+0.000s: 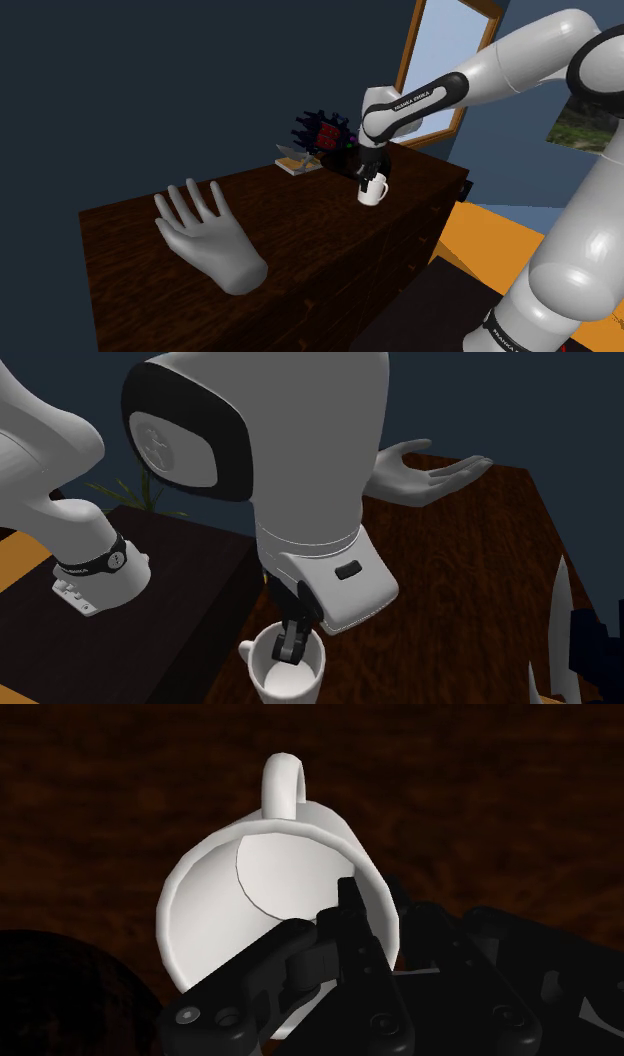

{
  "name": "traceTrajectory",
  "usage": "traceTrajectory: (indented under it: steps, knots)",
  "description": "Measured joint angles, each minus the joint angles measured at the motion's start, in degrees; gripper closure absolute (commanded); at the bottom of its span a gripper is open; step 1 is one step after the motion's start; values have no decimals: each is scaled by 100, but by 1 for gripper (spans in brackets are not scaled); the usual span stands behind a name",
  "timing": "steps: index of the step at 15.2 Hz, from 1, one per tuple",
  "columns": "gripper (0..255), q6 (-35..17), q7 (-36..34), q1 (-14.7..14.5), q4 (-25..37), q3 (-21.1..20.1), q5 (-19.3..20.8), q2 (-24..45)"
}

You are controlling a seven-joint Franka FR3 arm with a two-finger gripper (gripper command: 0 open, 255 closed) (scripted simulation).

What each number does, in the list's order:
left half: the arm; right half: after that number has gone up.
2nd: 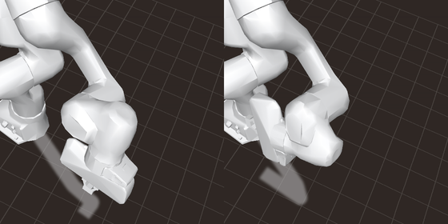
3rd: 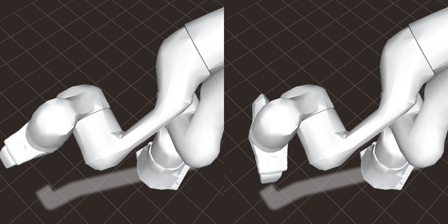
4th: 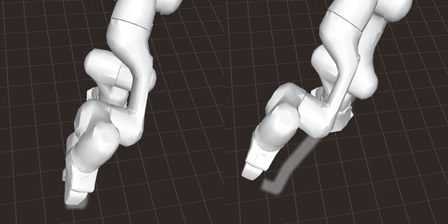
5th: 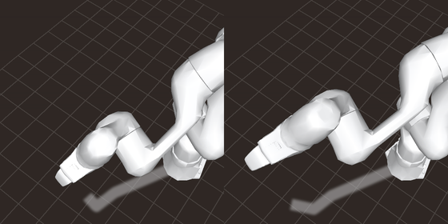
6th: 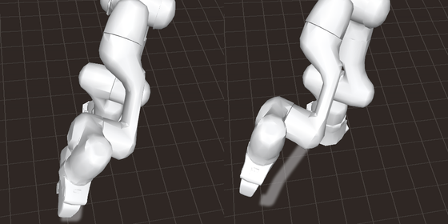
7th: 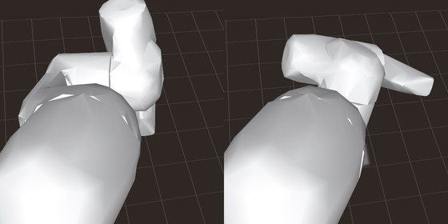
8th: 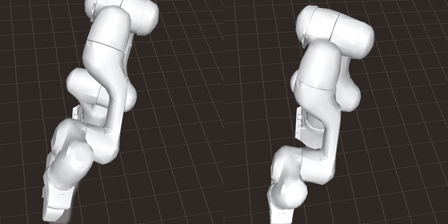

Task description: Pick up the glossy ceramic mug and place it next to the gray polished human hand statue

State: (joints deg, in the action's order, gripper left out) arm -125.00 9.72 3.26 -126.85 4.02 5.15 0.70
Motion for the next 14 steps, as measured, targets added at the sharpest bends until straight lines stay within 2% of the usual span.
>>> traceTrajectory:
  steps: [14]
  knots:
    - [255, 1054, 77, -5, 604, -6, -18, -454]
